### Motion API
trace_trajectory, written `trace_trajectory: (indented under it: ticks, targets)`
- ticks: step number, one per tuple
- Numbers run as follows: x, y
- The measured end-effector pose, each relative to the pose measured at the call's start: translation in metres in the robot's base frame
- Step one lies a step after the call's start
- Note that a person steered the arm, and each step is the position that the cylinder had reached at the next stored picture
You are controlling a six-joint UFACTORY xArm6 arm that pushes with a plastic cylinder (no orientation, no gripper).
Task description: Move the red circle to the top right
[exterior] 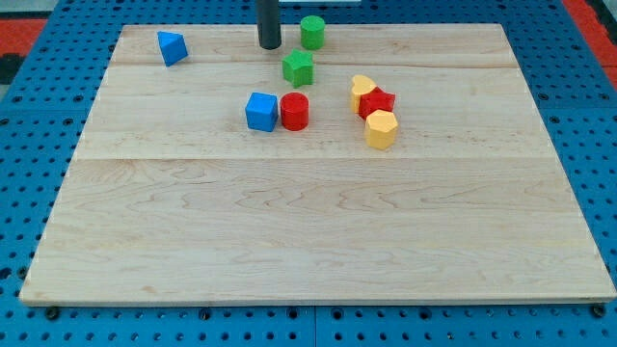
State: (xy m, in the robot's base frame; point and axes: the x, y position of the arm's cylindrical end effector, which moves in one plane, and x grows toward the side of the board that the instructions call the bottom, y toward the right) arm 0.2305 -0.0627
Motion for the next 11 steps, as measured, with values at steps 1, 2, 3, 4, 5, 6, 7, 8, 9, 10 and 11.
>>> trace_trajectory:
  ticks: [1,2,3,4,5,6,7,8,9,10,11]
  targets:
    - [0.031,-0.009]
    - [0.083,-0.015]
    - [0.159,0.007]
    - [0.203,0.014]
    - [0.162,0.029]
    - [0.111,0.056]
    - [0.089,0.117]
    - [0.078,0.168]
    - [0.091,0.156]
    - [0.092,0.107]
    - [0.07,0.088]
